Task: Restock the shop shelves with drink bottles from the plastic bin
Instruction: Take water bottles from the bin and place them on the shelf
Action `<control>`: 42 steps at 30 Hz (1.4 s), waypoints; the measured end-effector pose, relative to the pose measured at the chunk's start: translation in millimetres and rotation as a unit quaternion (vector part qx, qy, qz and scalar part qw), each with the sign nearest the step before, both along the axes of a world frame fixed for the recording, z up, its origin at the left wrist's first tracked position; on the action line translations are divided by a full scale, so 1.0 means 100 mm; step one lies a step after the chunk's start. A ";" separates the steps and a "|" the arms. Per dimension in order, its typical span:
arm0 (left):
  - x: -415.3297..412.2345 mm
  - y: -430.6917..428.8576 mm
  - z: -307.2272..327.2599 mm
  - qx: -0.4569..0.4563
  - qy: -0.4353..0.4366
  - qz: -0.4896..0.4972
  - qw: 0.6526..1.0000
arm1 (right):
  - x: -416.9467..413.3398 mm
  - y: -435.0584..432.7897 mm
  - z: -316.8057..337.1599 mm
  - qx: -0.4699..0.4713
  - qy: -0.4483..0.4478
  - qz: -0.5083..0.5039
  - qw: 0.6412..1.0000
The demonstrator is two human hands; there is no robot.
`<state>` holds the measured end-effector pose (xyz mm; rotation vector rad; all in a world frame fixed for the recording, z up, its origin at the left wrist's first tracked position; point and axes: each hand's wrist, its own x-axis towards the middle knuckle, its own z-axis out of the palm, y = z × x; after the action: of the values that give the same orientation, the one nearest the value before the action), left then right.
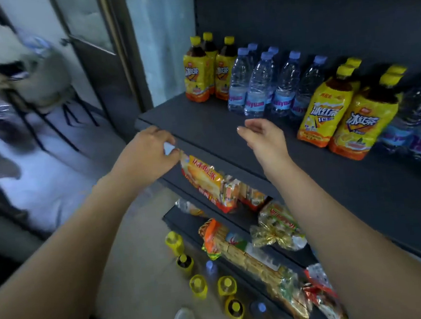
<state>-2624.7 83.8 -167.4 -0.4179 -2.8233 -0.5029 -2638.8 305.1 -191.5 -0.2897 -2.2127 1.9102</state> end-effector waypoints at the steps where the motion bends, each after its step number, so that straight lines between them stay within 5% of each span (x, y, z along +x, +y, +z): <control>1: 0.20 -0.06 0.07 -0.005 0.002 0.005 1.000 | 0.13 -0.08 0.05 0.002 0.000 0.017 1.000; 10: 1.81 -0.86 0.41 0.013 -0.005 0.175 0.984 | 1.17 -1.03 0.23 -0.014 -0.024 0.176 0.984; 26: 4.50 -1.93 -0.63 0.066 -0.080 0.378 0.920 | 3.15 -2.65 -0.86 0.008 -0.110 0.361 0.926; 42: 4.98 -2.46 -2.19 0.111 -0.140 0.479 0.860 | 3.55 -3.43 -2.71 0.073 -0.218 0.470 0.852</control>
<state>-2126.7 -161.8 -386.4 1.1381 -2.7055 -0.6538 -2283.9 -38.2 -462.3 0.5668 -3.1760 2.2042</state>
